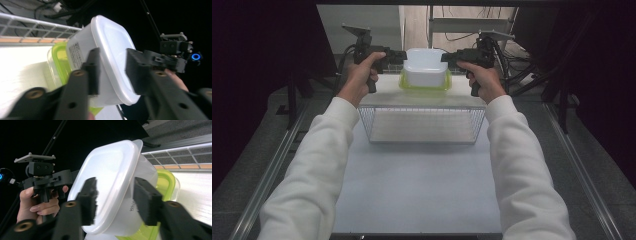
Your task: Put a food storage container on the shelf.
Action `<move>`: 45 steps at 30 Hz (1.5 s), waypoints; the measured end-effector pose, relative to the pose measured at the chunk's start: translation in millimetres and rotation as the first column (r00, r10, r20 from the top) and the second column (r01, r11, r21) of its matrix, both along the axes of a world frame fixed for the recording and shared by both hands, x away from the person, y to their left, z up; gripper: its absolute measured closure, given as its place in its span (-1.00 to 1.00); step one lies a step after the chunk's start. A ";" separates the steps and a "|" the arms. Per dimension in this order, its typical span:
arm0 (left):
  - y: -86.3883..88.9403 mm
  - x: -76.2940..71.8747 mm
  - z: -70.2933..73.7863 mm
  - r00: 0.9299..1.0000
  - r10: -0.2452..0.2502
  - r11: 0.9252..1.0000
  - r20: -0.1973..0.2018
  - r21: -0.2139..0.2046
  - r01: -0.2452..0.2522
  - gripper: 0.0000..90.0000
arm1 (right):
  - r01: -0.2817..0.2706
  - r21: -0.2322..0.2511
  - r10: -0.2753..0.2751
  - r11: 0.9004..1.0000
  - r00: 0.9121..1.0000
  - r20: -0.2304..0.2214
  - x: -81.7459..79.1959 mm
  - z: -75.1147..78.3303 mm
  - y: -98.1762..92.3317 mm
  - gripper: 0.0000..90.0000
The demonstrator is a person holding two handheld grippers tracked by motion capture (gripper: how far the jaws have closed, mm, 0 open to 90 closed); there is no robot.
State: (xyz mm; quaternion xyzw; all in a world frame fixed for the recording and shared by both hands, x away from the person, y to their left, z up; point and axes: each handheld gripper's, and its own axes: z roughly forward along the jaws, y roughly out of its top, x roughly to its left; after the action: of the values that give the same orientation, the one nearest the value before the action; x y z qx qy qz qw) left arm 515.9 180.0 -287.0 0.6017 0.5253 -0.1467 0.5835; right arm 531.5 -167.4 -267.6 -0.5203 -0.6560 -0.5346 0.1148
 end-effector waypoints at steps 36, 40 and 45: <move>35.2 -149.7 -64.4 0.965 -0.053 0.972 0.256 0.234 -0.009 -0.32 | -0.059 -0.259 0.160 0.964 0.908 0.388 -125.3 -41.0 -69.3 -0.49; 31.5 -167.0 -91.0 0.966 -0.055 0.960 0.251 0.281 -0.019 -0.30 | -0.069 -0.256 0.165 0.964 0.912 0.375 -141.9 -71.8 -78.0 -0.48; 27.4 -186.7 -119.2 0.966 -0.082 0.935 0.245 0.354 -0.010 -0.29 | -0.088 -0.292 0.193 0.952 0.915 0.353 -162.4 -113.2 -85.5 -0.51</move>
State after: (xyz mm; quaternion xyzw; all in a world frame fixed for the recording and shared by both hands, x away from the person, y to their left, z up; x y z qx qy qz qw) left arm 329.2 207.4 -406.3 0.7198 0.4520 0.0178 0.5265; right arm 369.1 -253.0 -380.9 -0.3694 -0.7685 -0.5203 -0.0473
